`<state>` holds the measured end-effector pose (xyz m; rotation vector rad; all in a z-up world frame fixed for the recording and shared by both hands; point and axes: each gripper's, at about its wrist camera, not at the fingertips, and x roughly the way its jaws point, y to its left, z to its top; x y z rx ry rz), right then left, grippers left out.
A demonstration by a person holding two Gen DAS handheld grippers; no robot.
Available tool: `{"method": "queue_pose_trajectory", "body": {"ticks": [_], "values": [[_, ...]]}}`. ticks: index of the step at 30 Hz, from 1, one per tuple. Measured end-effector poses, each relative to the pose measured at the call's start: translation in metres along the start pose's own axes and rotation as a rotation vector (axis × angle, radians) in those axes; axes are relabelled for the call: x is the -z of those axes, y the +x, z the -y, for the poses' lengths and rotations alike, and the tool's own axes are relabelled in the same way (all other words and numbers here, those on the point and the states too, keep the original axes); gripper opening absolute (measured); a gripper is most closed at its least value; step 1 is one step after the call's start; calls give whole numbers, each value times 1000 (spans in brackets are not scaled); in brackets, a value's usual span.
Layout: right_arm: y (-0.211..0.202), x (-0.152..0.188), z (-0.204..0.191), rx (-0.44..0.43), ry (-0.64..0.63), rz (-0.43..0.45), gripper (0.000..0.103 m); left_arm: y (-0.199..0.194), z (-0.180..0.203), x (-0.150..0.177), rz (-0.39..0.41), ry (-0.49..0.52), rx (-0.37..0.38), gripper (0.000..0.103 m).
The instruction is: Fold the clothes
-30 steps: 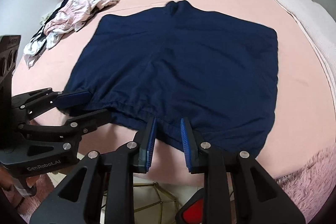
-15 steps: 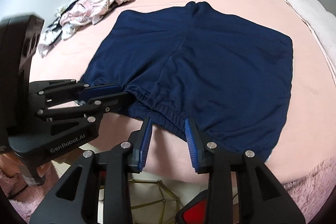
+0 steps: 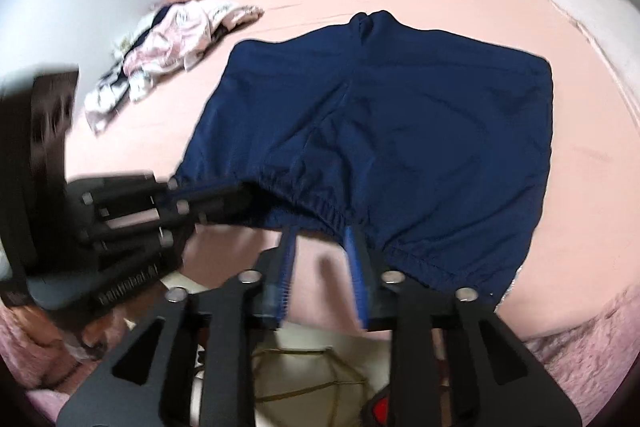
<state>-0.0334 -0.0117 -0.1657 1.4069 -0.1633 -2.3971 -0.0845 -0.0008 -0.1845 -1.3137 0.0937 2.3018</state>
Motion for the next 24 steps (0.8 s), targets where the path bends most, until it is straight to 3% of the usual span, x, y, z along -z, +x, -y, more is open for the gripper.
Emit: {"method": "queue_pose_trajectory", "body": {"ticks": [4, 5, 6, 8, 12, 14, 16, 17, 18, 21, 23, 24], "values": [[7, -2, 7, 42, -1, -9, 33, 9, -5, 5, -73, -3, 23, 8], [9, -2, 8, 65, 1, -21, 33, 5, -8, 3, -72, -24, 40, 16], [10, -1, 11, 78, 15, -35, 33, -1, -14, 2, -59, -68, 71, 35], [8, 0, 22, 62, 66, -53, 32, -15, -28, 3, -3, -140, 108, 53], [-18, 4, 48, 24, 170, 24, 32, -33, -57, 3, 72, -270, 107, 53], [-15, 4, 59, 91, 199, 4, 32, -23, -67, 7, 13, -295, 22, 53], [-3, 9, 67, 191, 187, -84, 30, -9, -79, 16, -77, -332, -82, 52], [-7, 11, 72, 177, 207, -83, 30, -11, -85, 20, -71, -358, -71, 46], [-12, 12, 77, 171, 226, -81, 30, -14, -91, 23, -65, -384, -61, 45], [-33, 14, 95, 283, 284, -27, 35, -31, -101, 24, -22, -440, -87, 46], [-41, 16, 110, 157, 372, 12, 35, -39, -108, 27, 9, -484, -57, 47], [-41, 16, 113, 130, 385, 7, 35, -37, -112, 31, -2, -531, 20, 47]]}}
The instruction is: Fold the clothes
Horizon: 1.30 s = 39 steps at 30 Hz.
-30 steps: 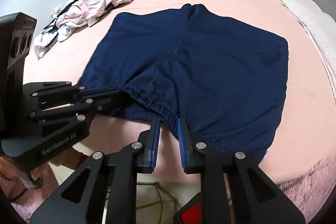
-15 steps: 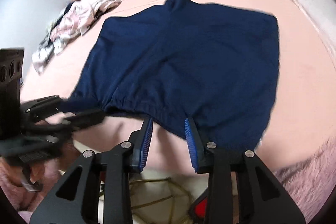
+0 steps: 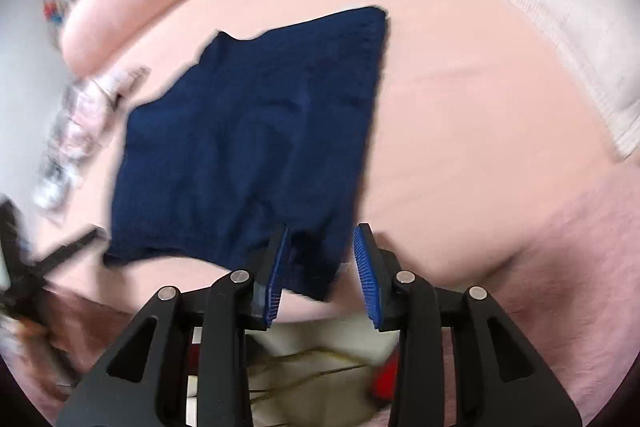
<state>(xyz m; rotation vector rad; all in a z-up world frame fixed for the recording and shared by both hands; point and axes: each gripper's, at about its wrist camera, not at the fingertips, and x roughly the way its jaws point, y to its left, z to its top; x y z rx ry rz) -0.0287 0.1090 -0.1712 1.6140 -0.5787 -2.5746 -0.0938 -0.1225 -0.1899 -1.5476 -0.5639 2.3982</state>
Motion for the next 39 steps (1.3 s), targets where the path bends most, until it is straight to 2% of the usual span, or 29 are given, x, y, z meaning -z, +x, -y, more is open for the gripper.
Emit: {"method": "queue_pose_trajectory", "body": {"ticks": [3, 5, 8, 9, 10, 12, 14, 16, 17, 18, 20, 24, 27, 28, 29, 30, 32, 34, 37, 39], "values": [[7, 3, -3, -18, -17, -46, 36, 12, -10, 10, -75, -91, 83, 47], [13, 5, -7, -29, -37, -78, 38, 11, -12, 16, -74, -136, 124, 47], [15, 6, -13, -11, -65, -87, 38, 1, -27, 14, -30, -250, 242, 47], [15, 5, -12, 17, -77, -87, 34, -1, -31, 12, -9, -270, 241, 47], [14, 4, -12, 101, -100, -78, 34, -2, -31, 10, -8, -258, 208, 47], [12, 2, -8, 194, -98, -57, 35, 1, -21, 10, -25, -155, 68, 47], [9, -1, 1, 143, -53, -54, 36, 3, -7, 13, -50, -81, 35, 47], [1, 0, 5, 4, -21, -38, 36, 5, 0, 14, -65, -57, 62, 47], [-1, 0, 4, -24, -23, -36, 38, 7, 2, 15, -68, -49, 54, 47], [-3, 1, 3, -47, -27, -34, 45, 9, 3, 15, -70, -45, 50, 47], [3, 2, -1, -22, -46, -51, 55, 15, 2, 12, -91, -69, 97, 47], [22, 0, -6, 32, -64, -110, 57, 27, -1, 9, -127, -132, 198, 50], [20, -1, -5, 4, -56, -107, 57, 29, -4, 11, -128, -165, 220, 50], [20, -2, -2, -9, -46, -109, 55, 26, -5, 14, -129, -164, 220, 48], [20, -3, 1, -8, -36, -106, 44, 23, -6, 17, -127, -156, 209, 42], [19, -2, -1, 26, -57, -98, 20, 21, -2, 18, -117, -117, 154, 20], [15, 4, -12, 76, -116, -66, 15, 17, 8, 21, -92, -39, 61, 19], [4, 7, -23, 103, -164, -24, 12, 7, 20, 22, -66, 31, 22, 18], [-2, 7, -30, 107, -177, -8, 11, -6, 32, 24, -46, 93, 7, 18], [-3, 6, -23, 93, -147, -19, 11, -8, 31, 27, -51, 80, 15, 18]]}}
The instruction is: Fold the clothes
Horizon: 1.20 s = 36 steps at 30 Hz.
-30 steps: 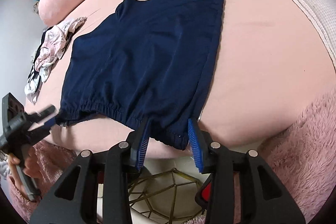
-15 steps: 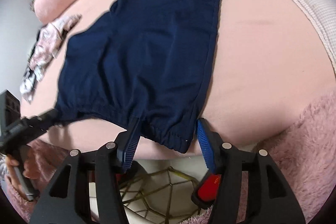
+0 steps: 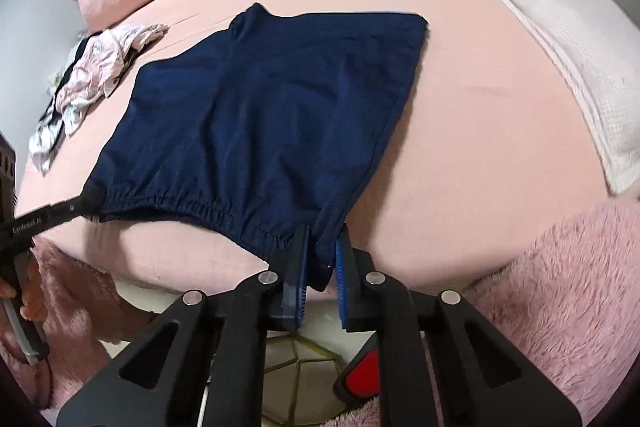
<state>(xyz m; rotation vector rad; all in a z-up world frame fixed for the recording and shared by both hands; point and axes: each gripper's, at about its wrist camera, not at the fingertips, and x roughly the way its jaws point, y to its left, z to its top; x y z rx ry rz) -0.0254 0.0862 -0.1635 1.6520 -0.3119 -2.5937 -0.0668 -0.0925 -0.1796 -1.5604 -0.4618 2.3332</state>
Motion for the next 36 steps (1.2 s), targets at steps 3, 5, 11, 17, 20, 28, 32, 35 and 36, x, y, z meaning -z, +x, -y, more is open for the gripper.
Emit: {"method": "queue_pose_trajectory", "body": {"ticks": [3, 5, 11, 17, 20, 28, 32, 35, 36], "values": [[7, 2, 5, -12, 12, -37, 11, 5, -4, 7, -37, -27, -5, 18], [13, 2, 5, -12, 13, -60, 12, 13, -6, 9, -63, -40, -23, 19], [-1, -4, 15, -45, 51, 13, 23, -9, -10, 2, -131, -78, 59, 35], [-26, -23, -9, -61, -72, 189, 29, -8, 19, -33, -76, 153, -91, 40], [14, -32, -14, 3, -105, 42, 28, 23, 22, -49, -133, 197, -96, 40], [16, -56, 0, -43, -109, -11, 27, 15, 0, -65, -156, 170, -133, 40], [27, -109, -29, -101, -219, 10, 27, 31, -3, -120, -95, 180, -108, 40], [54, -152, -49, -116, -274, 35, 27, 57, -4, -145, -110, 175, -71, 40], [66, -164, -50, -120, -274, 41, 27, 64, -5, -149, -116, 174, -80, 40]]}}
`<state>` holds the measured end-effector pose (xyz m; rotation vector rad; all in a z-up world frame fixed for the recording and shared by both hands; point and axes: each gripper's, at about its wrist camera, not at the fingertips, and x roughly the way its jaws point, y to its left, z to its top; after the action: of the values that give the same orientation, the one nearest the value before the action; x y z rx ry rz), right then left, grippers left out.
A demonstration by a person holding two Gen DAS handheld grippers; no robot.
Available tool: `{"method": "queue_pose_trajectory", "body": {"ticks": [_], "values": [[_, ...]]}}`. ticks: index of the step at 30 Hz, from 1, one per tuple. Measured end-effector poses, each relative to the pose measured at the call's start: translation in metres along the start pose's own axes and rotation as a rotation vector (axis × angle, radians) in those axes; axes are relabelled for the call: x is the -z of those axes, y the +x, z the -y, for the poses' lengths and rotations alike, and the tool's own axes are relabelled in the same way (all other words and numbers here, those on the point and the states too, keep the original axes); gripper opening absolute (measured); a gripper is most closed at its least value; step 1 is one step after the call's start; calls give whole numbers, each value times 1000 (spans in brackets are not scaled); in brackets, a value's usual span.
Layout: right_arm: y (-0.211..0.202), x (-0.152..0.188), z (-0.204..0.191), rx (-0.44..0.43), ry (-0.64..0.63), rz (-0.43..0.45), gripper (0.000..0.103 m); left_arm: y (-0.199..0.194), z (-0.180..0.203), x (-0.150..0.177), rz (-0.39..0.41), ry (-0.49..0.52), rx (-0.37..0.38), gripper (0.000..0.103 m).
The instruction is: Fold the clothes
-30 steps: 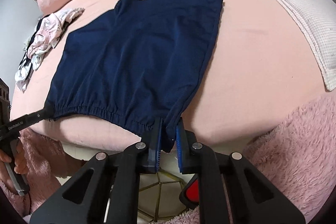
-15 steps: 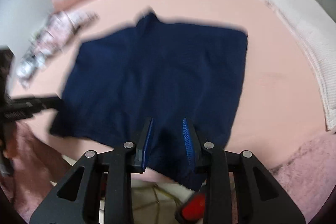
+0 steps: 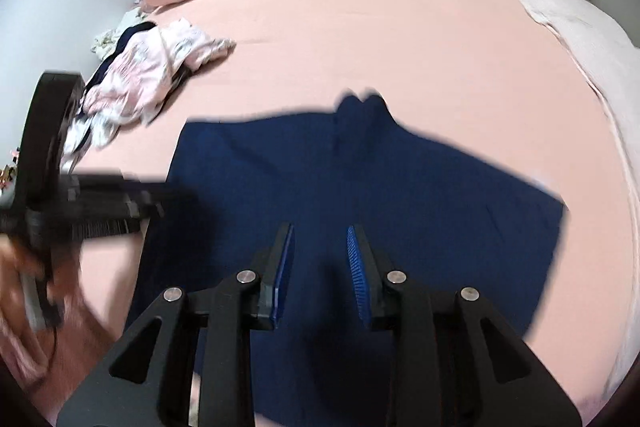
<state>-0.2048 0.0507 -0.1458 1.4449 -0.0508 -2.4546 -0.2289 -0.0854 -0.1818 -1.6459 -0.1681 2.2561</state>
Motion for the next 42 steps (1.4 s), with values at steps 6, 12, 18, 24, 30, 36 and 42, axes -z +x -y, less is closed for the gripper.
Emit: {"method": "queue_pose_trajectory", "body": {"ticks": [6, 12, 18, 24, 30, 36, 42], "values": [[55, -21, 29, 63, 44, -95, 25, 2, -32, -5, 15, -26, -48, 39], [31, -27, 61, 67, 124, -17, 27, -24, -72, -1, 155, -76, 2, 40], [44, -48, 31, 17, -17, -26, 27, -12, -84, -17, 209, -161, 21, 40], [65, -60, 56, 109, -12, -65, 25, -9, -92, -18, 213, -183, -102, 40], [46, -66, 64, 2, -19, -40, 27, -1, -70, -26, 190, -82, -17, 40], [63, -62, 80, 96, -37, -64, 20, -3, -81, -36, 198, -84, -148, 40], [16, -49, 77, 14, 8, -14, 24, -19, -47, -7, 108, 14, -24, 40]]}}
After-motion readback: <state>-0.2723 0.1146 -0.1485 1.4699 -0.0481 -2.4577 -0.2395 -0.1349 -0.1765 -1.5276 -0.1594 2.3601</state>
